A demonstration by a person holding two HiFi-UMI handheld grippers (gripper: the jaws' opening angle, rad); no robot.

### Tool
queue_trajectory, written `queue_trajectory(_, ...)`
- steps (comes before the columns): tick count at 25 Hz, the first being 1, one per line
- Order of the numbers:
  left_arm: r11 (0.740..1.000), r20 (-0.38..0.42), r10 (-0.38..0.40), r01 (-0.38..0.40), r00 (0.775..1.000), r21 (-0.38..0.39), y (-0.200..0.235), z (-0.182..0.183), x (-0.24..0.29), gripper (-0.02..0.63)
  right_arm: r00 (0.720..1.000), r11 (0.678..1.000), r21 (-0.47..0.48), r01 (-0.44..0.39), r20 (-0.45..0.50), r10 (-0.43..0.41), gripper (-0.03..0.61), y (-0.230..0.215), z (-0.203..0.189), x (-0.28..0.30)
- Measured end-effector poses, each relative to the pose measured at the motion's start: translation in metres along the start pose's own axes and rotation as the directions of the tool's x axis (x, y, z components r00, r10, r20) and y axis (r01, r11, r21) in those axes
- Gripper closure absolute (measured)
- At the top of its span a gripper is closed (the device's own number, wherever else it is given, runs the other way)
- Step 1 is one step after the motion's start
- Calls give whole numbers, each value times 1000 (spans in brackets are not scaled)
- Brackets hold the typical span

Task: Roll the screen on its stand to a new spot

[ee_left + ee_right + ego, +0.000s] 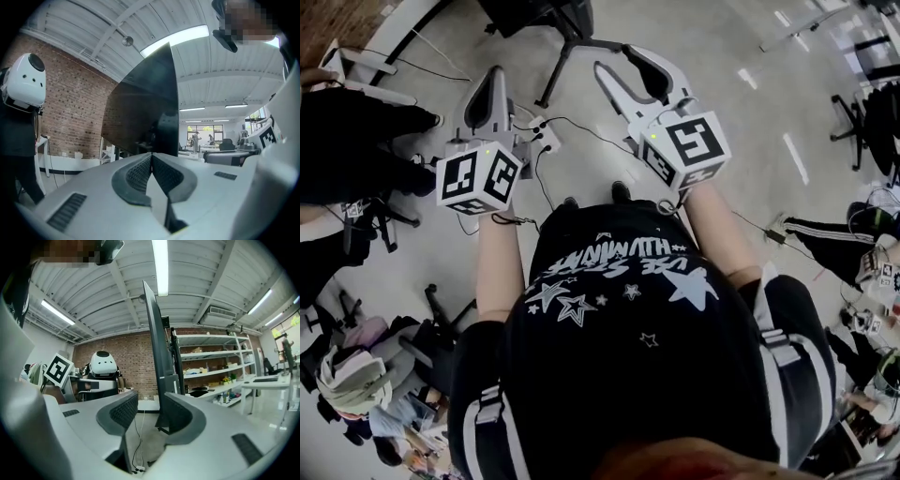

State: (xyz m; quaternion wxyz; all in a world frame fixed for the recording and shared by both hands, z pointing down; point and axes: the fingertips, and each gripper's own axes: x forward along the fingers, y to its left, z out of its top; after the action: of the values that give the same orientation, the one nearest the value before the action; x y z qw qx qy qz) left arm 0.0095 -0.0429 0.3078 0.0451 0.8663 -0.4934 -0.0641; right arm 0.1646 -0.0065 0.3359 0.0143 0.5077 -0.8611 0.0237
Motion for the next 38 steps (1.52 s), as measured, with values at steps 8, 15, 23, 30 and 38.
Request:
queue_trajectory(8, 996, -25, -91, 91, 995, -23, 22, 0, -3, 603, 990, 990, -9, 139, -34, -139, 541, 17, -8, 6)
queue_trajectory(15, 985, -34, -168, 167, 985, -49, 17, -3, -7, 602, 977, 978, -4, 209, -50, -209, 572, 22, -9, 1)
queue_trajectory(23, 970, -42, -231, 227, 972, -82, 21, -5, -14, 602, 961, 964, -17, 265, -75, -266, 572, 32, -13, 4)
queue_trajectory(30, 959, -53, -274, 268, 960, -95, 30, -7, -24, 601, 946, 950, -25, 312, -87, -313, 572, 45, -16, 3)
queue_trajectory(38, 945, -56, -317, 310, 947, -103, 32, -14, -27, 603, 925, 929, -23, 368, -94, -369, 572, 49, -26, -4)
